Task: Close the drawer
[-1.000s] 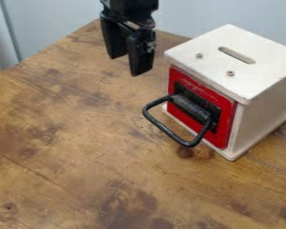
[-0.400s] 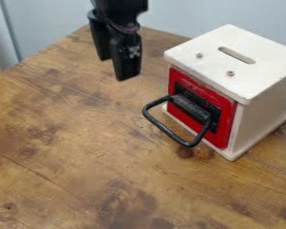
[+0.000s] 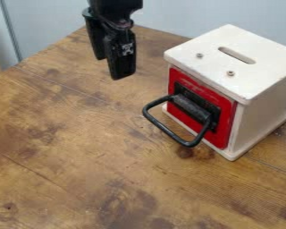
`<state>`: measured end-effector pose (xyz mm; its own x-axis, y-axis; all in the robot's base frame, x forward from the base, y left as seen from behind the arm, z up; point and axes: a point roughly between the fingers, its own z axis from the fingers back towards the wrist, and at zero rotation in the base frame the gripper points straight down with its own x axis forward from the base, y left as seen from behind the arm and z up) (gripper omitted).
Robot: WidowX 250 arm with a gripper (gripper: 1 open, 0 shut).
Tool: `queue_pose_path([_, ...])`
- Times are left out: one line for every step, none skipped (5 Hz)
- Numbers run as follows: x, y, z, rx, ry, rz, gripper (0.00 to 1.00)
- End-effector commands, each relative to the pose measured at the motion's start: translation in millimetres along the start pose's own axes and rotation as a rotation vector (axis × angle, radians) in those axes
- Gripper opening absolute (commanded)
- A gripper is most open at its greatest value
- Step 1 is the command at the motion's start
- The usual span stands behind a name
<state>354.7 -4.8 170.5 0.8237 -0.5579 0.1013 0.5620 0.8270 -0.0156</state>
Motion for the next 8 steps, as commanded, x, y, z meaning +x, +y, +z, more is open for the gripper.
queue_pose_path([4.1,9.0,16.7,0.052,-0.045,-0.004,1.0])
queue_pose_path([6.6,10.8,13.7,0.063,-0.047,-0.005,1.0])
queue_pose_path([8.7,11.8,10.6,0.058,-0.051,-0.004,1.0])
queue_pose_path([10.9,13.3,8.4,0.062,-0.057,0.005,1.0])
queue_pose_path([13.2,15.6,7.0,0.054,-0.059,-0.004,1.0])
queue_pose_path([12.4,16.5,7.2,0.047,-0.055,0.009,1.0])
queue_pose_path([11.9,17.9,6.8,0.045,-0.05,0.017,1.0])
queue_pose_path([10.6,18.1,6.9,0.055,-0.048,0.018,1.0])
